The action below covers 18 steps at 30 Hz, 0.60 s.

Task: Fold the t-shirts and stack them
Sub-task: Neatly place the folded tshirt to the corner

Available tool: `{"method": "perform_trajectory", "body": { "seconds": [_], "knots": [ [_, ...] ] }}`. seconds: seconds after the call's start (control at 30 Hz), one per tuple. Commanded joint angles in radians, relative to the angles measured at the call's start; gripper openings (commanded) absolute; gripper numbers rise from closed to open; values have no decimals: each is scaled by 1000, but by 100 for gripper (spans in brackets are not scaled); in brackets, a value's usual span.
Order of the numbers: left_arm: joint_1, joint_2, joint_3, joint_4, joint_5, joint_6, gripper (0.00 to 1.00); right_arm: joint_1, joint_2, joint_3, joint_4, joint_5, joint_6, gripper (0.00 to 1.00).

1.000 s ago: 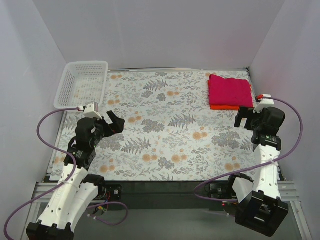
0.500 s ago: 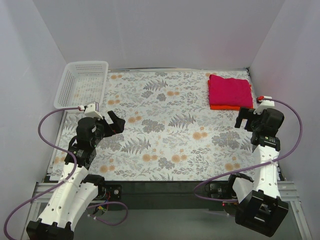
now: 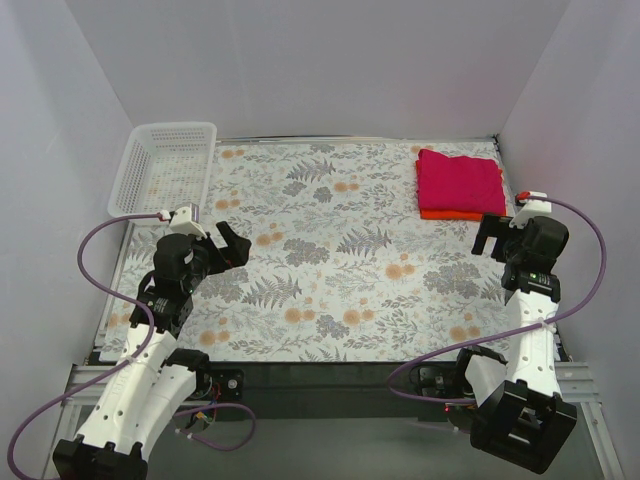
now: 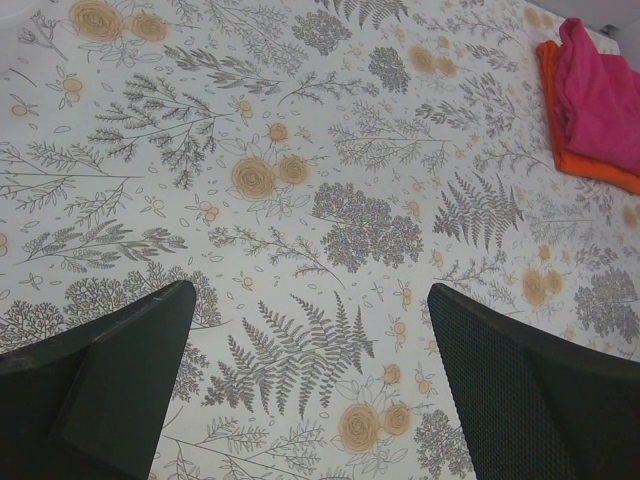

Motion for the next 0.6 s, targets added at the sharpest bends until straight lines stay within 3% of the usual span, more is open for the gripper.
{"method": "perform_trajectory", "body": {
  "seconds": [0.0, 0.57],
  "knots": [
    [6, -12, -9, 15, 12, 16, 96, -5, -7, -16, 44, 20, 9, 98],
    [6, -20, -12, 18, 15, 16, 95, -7, -12, -24, 50, 24, 0, 98]
  ]
}}
